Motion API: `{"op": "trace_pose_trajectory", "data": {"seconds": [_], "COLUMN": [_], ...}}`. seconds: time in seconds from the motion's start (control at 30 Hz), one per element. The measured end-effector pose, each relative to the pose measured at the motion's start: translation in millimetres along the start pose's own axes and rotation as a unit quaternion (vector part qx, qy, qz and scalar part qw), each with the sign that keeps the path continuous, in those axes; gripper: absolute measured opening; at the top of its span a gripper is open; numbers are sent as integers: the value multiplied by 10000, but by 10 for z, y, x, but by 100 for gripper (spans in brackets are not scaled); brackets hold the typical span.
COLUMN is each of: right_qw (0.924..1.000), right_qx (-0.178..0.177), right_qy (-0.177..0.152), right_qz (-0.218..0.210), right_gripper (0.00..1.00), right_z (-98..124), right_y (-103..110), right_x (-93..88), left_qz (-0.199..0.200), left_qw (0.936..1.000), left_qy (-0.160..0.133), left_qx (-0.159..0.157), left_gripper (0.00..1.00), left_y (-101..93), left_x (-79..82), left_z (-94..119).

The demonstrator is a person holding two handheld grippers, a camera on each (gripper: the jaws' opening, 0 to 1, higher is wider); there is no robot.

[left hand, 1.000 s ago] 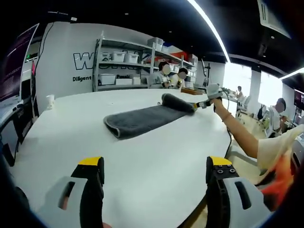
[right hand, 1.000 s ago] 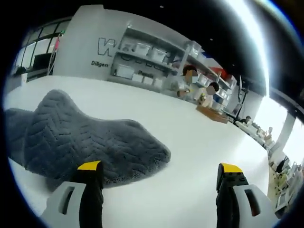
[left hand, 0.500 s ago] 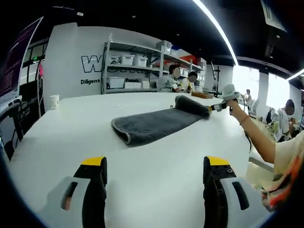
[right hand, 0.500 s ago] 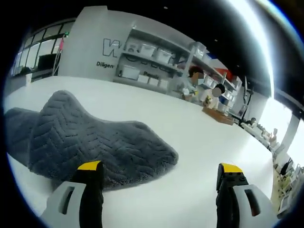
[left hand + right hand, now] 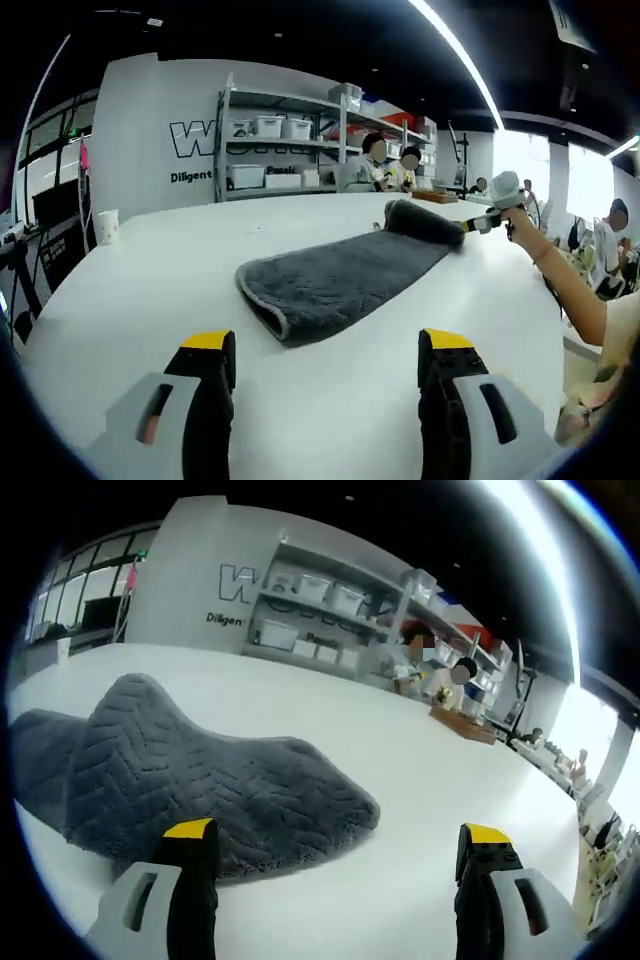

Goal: Open the folded towel by lifting each exposed corner and separating the folded layers until the towel lies flat within the target outline without major curled edges

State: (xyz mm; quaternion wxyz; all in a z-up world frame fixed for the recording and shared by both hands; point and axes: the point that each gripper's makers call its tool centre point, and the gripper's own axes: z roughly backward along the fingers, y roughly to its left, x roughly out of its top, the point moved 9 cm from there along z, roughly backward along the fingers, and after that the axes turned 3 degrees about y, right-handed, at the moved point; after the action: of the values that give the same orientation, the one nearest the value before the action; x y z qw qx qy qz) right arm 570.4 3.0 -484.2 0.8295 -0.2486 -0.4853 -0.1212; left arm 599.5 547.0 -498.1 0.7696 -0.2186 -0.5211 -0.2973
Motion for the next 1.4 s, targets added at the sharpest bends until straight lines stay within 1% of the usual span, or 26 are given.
{"op": "trace_pose_trajectory", "data": {"seconds": [0.1, 0.23, 0.3, 0.43, 0.5, 0.53, 0.6, 0.63, 0.73, 0.77, 0.8, 0.9, 1.0, 1.07, 1.23, 1.3, 1.4], "right_qw": [10000, 10000, 9999, 9999, 9999, 9999, 9999, 10000, 10000, 10000, 10000, 10000, 10000, 10000, 10000, 10000, 10000], "right_qx": [1, -6, 16, 36, 39, 39, 34, 12, -49, -30, -13, 21, -1, -13, -9, 0, 5], "right_qy": [11, -5, -25, -25, -30, -40, -42, -40, -27, -34, -33, -2, 24, 16, 30, 24, 35], "right_qz": [-19, -61, -101, -127, -112, -105, -93, -75, -26, -37, -41, -38, -26, -36, -51, -60, -46], "right_gripper": [99, 99, 99, 99, 99, 99, 98, 98, 98, 98, 98, 98, 98, 98, 98, 97, 97], "right_z": [13, 18, 45, 75, 76, 83, 93, 94, 102, 104, 107, 115, 104, 103, 122, 128, 159], "right_y": [-8, -22, -22, -15, -10, -7, -6, -10, -18, -13, -10, -2, -12, -21, -27, -25, -14], "right_x": [-15, -20, -35, -58, -58, -59, -64, -66, -72, -74, -78, -98, -102, -103, -124, -128, -148], "left_qz": [-16, -49, 60, 227, 265, 280, 308, 292, 160, 110, 45, 21, -162, -187, -336, -293, -262], "left_qw": [10000, 10000, 9999, 9996, 9995, 9994, 9993, 9992, 9992, 9992, 9992, 9993, 9990, 9990, 9981, 9979, 9976], "left_qy": [74, 41, 82, 126, 160, 160, 168, 195, 271, 272, 251, 233, 307, 326, 372, 344, 351], "left_qx": [17, 3, 60, 79, 92, 116, 162, 177, 258, 278, 313, 282, 263, 260, 366, 472, 540], "left_gripper": [65, 54, 50, 47, 43, 41, 32, 28, 23, 18, 16, 12, 11, 11, 10, 10, 10], "left_y": [18, 17, 38, 50, 56, 63, 75, 80, 100, 105, 113, 115, 105, 106, 143, 190, 239], "left_x": [20, 49, 40, 0, -17, -22, -33, -39, -48, -47, -41, -36, -43, -42, -38, -54, -56], "left_z": [-116, -215, -285, -349, -380, -395, -428, -444, -473, -472, -470, -477, -486, -484, -458, -445, -427]}}
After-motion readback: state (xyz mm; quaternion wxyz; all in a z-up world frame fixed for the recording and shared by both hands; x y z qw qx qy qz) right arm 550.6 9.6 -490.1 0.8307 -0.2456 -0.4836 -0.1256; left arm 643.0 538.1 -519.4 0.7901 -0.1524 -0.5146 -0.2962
